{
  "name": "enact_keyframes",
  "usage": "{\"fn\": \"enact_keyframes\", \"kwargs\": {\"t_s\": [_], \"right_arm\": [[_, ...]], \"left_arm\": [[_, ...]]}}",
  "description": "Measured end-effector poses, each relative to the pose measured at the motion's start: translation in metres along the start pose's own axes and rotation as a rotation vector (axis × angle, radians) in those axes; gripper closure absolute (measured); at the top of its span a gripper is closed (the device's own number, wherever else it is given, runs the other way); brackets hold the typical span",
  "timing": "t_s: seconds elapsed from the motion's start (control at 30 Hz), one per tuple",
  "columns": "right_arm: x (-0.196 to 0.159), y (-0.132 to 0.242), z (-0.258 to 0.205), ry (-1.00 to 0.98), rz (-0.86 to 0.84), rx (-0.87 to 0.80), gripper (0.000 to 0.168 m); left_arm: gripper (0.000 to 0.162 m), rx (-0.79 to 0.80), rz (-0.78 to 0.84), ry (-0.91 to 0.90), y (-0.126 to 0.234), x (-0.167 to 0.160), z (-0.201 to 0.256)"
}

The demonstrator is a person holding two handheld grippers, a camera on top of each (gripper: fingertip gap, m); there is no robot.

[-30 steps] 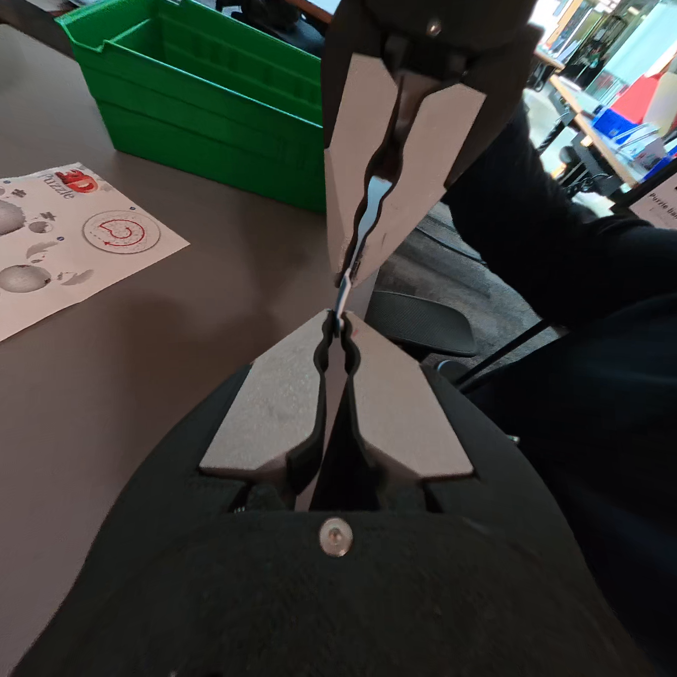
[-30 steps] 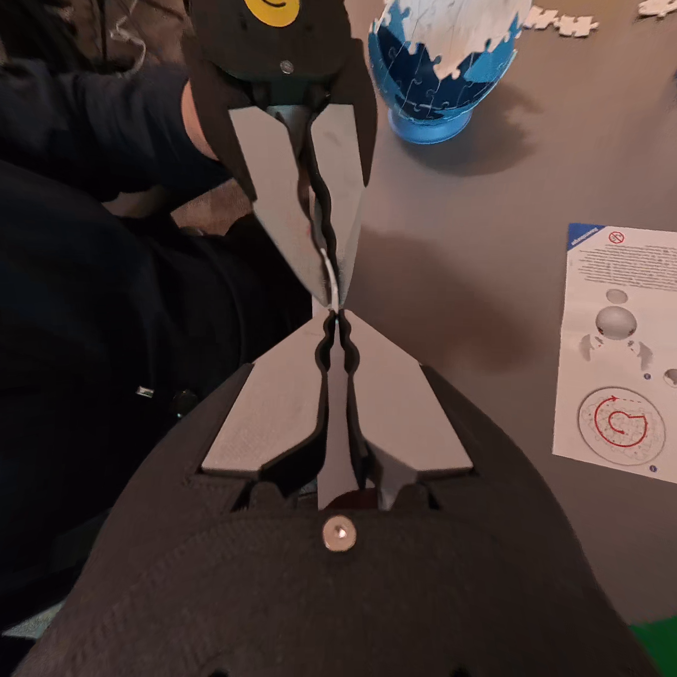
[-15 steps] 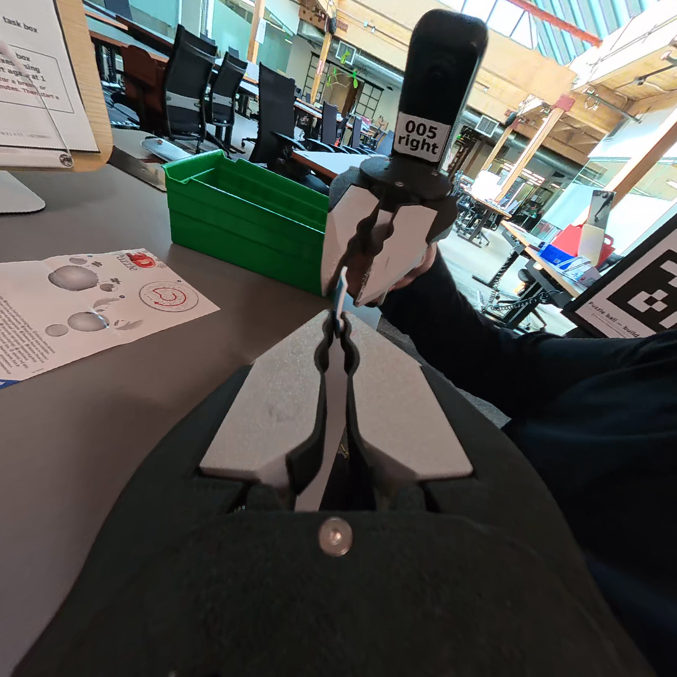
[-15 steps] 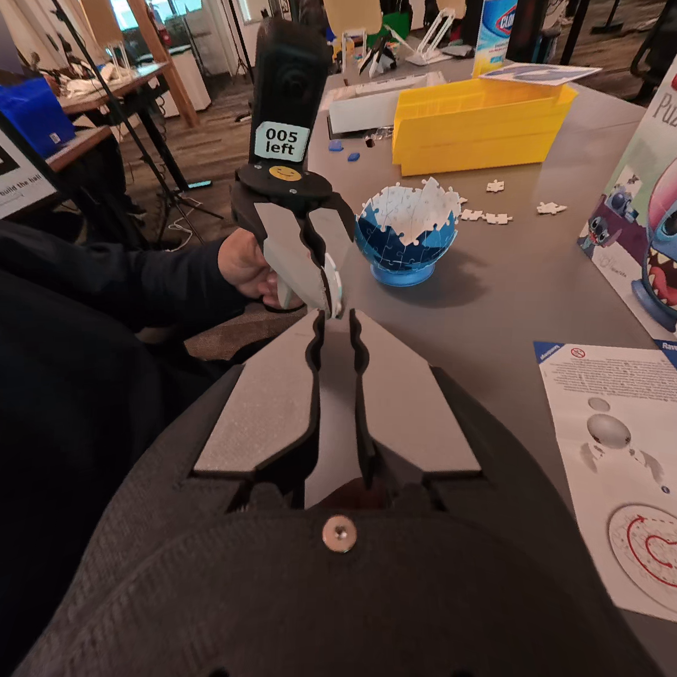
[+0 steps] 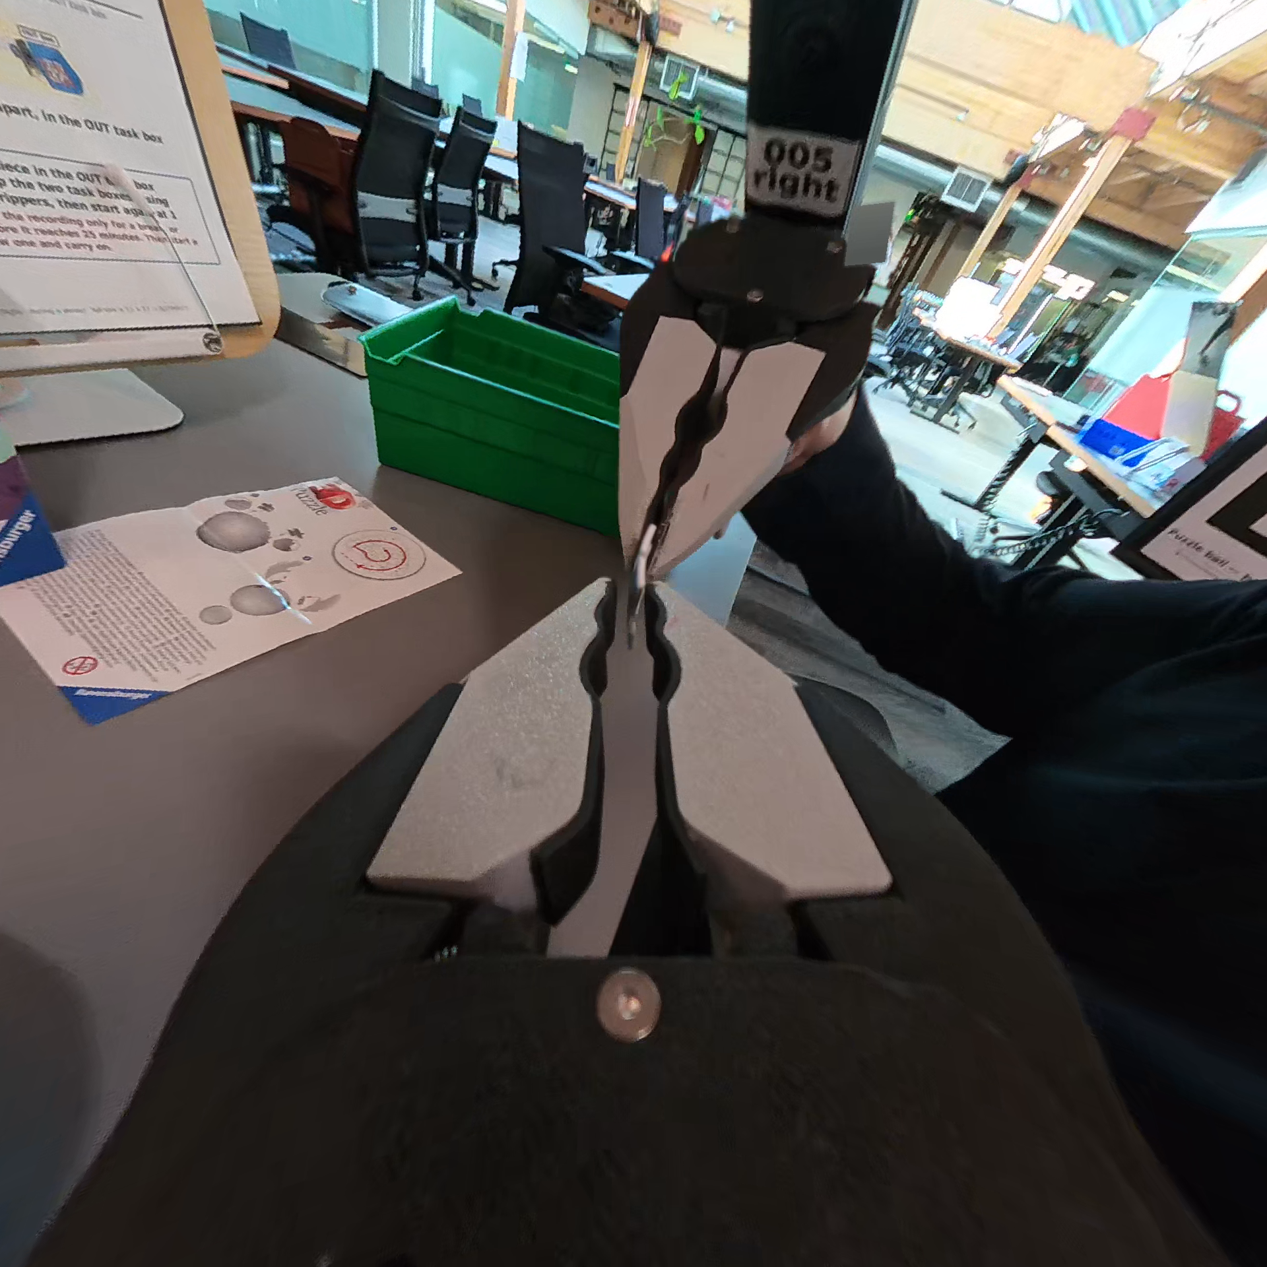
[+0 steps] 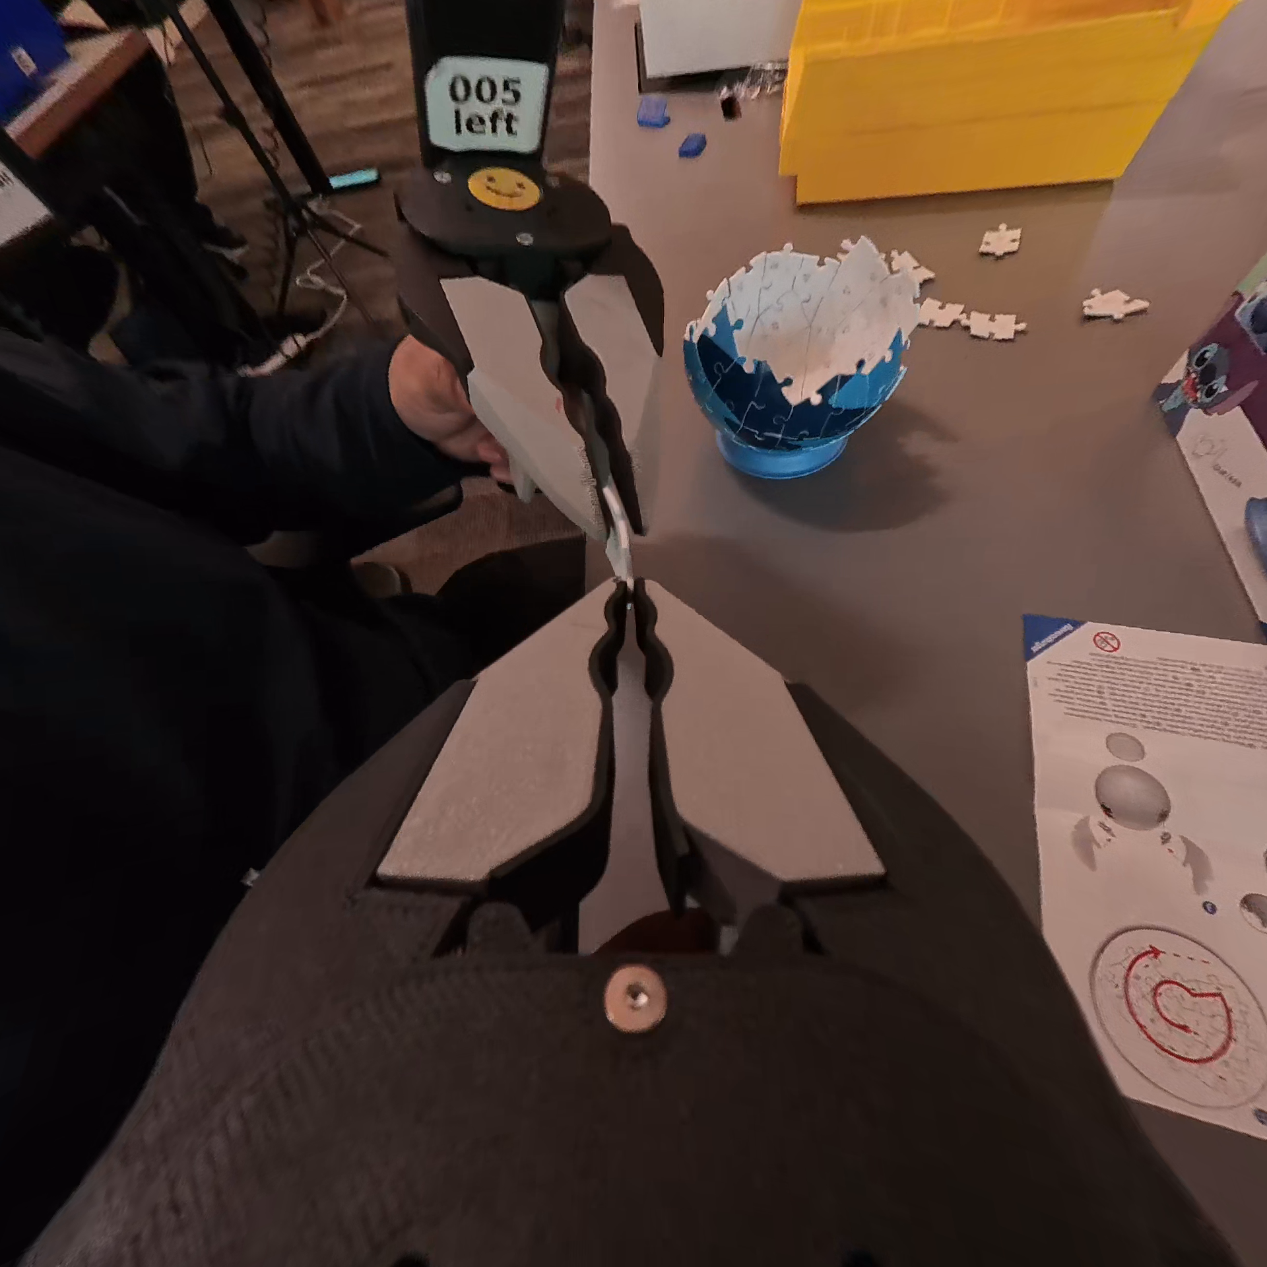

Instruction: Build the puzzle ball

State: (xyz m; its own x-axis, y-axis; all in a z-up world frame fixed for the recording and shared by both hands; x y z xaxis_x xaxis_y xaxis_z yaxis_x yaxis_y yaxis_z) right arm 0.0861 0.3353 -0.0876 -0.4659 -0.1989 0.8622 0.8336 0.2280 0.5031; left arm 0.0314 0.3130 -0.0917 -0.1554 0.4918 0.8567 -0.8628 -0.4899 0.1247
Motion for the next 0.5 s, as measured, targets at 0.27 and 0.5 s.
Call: {"fn": "enact_keyframes", "kwargs": {"t_s": [0.27,0.5], "right_arm": [[0.015,-0.015,0.006,0.050,-0.061,-0.004,0.168],[0.025,-0.034,0.009,0.038,-0.013,0.055,0.168]], "left_arm": [[0.162,0.032,-0.017,0.011,0.010,0.000,-0.008],[0.162,0.004,-0.033,0.029,0.028,-0.004,-0.016]]}}
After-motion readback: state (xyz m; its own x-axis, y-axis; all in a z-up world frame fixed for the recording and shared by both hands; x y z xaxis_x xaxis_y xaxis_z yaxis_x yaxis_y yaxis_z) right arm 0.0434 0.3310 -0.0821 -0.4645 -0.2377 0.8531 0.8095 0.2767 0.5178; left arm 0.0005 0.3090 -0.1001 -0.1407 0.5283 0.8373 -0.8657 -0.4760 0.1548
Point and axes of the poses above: each gripper's, where its closed fingertips meet, y back along the fingers, x out of its top, z = x × y across the jaws, the point moved 3 cm from there along y, back along the fingers, and after that the axes turned 13 degrees about y, right-handed, at the moved point
